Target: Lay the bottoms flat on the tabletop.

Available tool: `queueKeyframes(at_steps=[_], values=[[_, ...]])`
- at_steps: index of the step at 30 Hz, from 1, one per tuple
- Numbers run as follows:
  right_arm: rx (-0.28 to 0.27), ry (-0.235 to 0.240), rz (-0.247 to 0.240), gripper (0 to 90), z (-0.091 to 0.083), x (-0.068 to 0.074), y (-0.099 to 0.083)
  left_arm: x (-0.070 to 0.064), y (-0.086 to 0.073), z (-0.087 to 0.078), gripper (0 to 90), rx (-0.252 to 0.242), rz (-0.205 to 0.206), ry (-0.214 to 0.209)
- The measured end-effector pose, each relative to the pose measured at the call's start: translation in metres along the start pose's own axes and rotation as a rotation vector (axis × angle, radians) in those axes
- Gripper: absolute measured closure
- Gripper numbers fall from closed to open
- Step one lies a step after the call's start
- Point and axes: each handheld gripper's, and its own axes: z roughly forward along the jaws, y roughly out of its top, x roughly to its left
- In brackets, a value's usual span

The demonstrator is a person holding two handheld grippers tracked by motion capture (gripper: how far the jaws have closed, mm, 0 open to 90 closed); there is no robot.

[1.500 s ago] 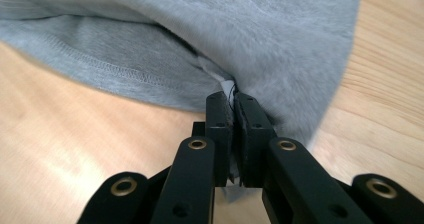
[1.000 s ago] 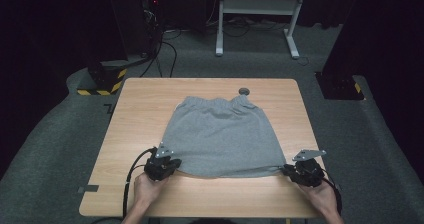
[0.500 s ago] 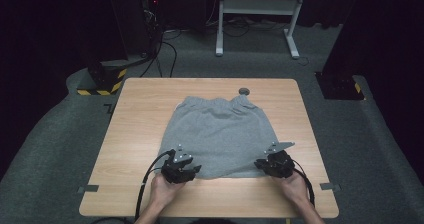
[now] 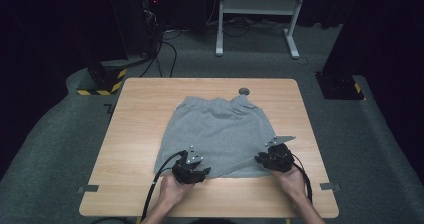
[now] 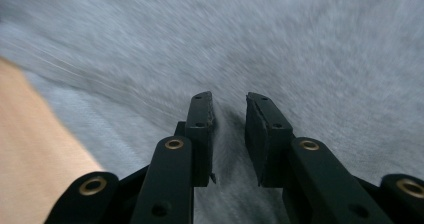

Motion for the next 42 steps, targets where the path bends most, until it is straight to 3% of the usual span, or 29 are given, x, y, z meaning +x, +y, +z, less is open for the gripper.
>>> queueKeyframes(at_steps=[5, 9, 15, 21, 27, 33, 36, 40, 42], values=[[-0.049, -0.027, -0.069, 73.9, -0.019, 0.015, -0.009, -0.011, 0.003, -0.003, 51.6, -0.014, 0.032, -0.018], [-0.051, -0.049, -0.082, 74.7, -0.022, 0.023, -0.021, -0.020, 0.005, 0.001, 54.4, -0.007, 0.074, -0.037], [-0.020, -0.070, -0.043, 76.6, -0.007, 0.019, -0.027, -0.026, 0.010, 0.016, 69.7, 0.027, 0.106, -0.062], [0.002, -0.070, -0.046, 87.4, -0.003, 0.018, -0.026, -0.025, 0.013, 0.022, 87.5, 0.048, 0.116, -0.063], [-0.025, -0.037, -0.034, 88.0, -0.011, 0.017, -0.027, -0.022, 0.014, 0.018, 88.6, 0.035, 0.101, -0.087], [-0.054, -0.005, -0.055, 88.0, -0.035, 0.022, -0.028, -0.021, 0.017, 0.006, 88.7, 0.030, 0.091, -0.123], [-0.009, 0.017, -0.066, 87.9, -0.038, 0.025, -0.031, -0.021, 0.019, 0.004, 88.6, 0.064, 0.103, -0.147], [0.084, 0.035, -0.038, 87.3, -0.024, 0.021, -0.035, -0.020, 0.019, 0.011, 87.7, 0.098, 0.100, -0.146], [0.083, 0.026, -0.020, 81.2, -0.018, 0.019, -0.036, -0.020, 0.019, 0.015, 82.9, 0.101, 0.091, -0.137]])
